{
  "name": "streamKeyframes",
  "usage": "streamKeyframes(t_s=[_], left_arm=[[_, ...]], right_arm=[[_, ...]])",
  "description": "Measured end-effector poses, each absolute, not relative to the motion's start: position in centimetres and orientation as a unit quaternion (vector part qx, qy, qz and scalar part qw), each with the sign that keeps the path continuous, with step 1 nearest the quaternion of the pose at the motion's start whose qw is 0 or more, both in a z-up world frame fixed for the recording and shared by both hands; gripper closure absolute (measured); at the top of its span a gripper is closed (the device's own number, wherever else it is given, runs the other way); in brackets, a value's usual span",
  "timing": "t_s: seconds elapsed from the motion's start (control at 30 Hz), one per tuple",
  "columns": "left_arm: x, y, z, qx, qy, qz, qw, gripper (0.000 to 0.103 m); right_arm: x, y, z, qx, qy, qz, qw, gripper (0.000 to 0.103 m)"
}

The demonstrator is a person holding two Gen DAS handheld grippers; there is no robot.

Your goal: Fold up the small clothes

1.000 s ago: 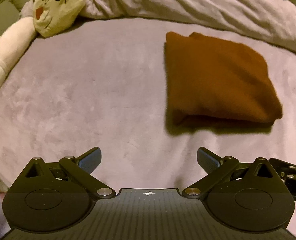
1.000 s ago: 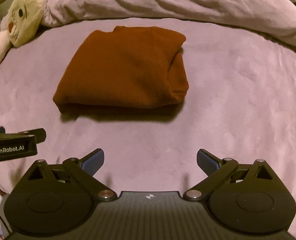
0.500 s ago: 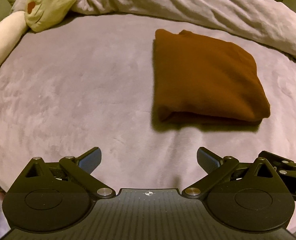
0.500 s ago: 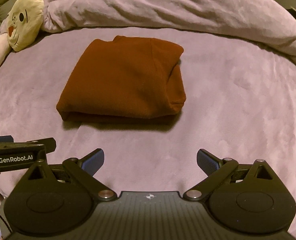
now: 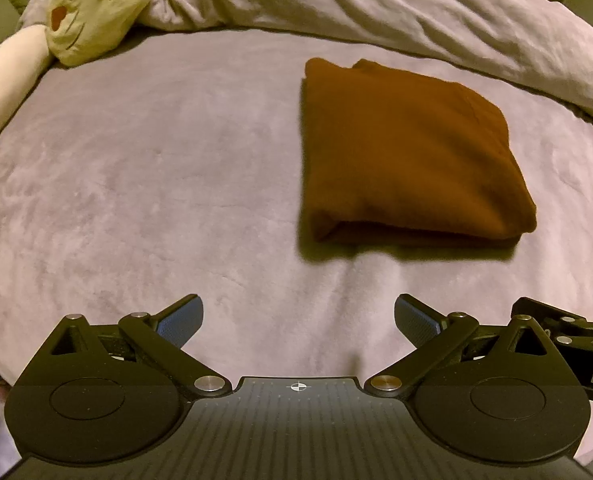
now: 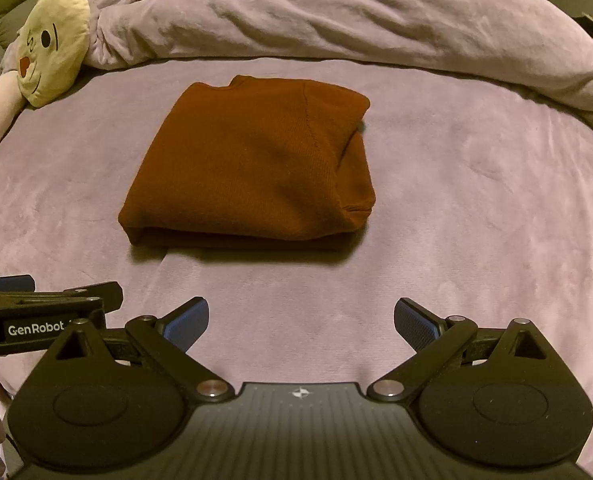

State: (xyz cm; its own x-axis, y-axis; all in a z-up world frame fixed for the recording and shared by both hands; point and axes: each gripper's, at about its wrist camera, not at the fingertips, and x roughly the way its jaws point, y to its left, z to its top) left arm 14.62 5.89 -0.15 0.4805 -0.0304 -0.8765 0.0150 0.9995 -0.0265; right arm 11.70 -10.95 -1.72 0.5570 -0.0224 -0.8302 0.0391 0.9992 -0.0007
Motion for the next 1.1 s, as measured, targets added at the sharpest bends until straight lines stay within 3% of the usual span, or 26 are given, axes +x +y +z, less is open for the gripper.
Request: streamKeyframes(t_s=[1.1], left_arm=[[14.44,5.36,0.32,-0.005,0.508,-0.015,0.861,0.000]], right_arm=[[11.47,-11.35,-1.60,0.016,0.464,-0.019,0.886,0.004]])
